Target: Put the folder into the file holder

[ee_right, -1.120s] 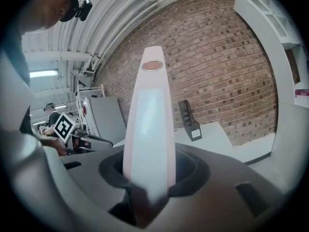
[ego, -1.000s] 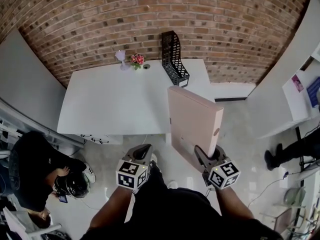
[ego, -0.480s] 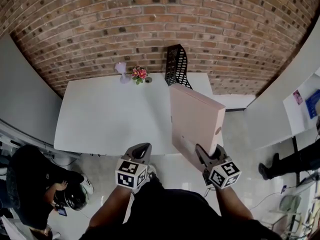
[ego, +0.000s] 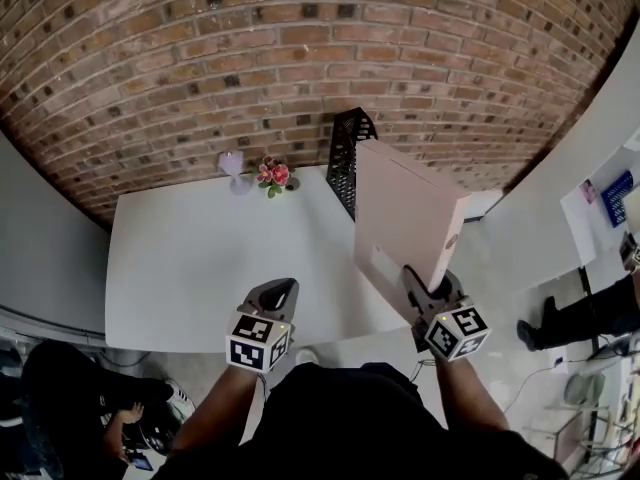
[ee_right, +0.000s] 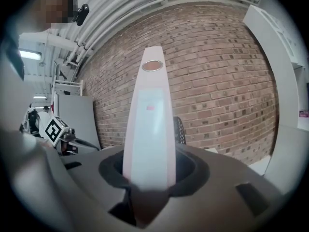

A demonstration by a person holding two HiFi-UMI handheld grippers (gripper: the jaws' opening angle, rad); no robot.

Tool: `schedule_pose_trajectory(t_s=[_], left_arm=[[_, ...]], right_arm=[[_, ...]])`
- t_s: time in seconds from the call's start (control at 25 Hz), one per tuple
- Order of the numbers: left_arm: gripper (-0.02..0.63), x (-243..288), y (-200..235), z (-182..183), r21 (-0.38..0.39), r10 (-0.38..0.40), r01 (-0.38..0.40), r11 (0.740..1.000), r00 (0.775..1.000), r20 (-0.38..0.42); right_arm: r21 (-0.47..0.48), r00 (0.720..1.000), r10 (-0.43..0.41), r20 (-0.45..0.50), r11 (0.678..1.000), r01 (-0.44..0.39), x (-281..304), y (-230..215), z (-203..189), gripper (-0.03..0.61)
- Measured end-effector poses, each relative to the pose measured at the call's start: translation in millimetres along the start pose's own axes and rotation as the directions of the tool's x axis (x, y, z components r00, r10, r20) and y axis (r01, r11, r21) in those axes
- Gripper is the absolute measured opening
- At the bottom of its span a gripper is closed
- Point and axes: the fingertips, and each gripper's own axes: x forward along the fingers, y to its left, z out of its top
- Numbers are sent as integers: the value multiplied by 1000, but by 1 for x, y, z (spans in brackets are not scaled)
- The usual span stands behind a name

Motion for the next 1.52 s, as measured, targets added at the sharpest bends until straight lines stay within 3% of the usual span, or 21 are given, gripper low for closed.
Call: schedule_pose_trajectory(t_s=[0.32,0.48,0.92,1.52], left_arm=[[6,19,33,3,1,-19,19,1000,1000,-23],[6,24,48,-1,-23,24,-25,999,999,-35],[6,42,45,-2,-150,162,-165,975,986,-30],[6,43,38,-10,-135,262,-279,951,956,-131]], right_arm=[[4,992,-101,75,995,101,42,-37,25,167],[-10,989,-108,103,994,110,63,-59,36,169],[-35,993,-51,106,998,55,136,-117,54,169],[-96,972,31,235,995,-9,221,-121,56,169]])
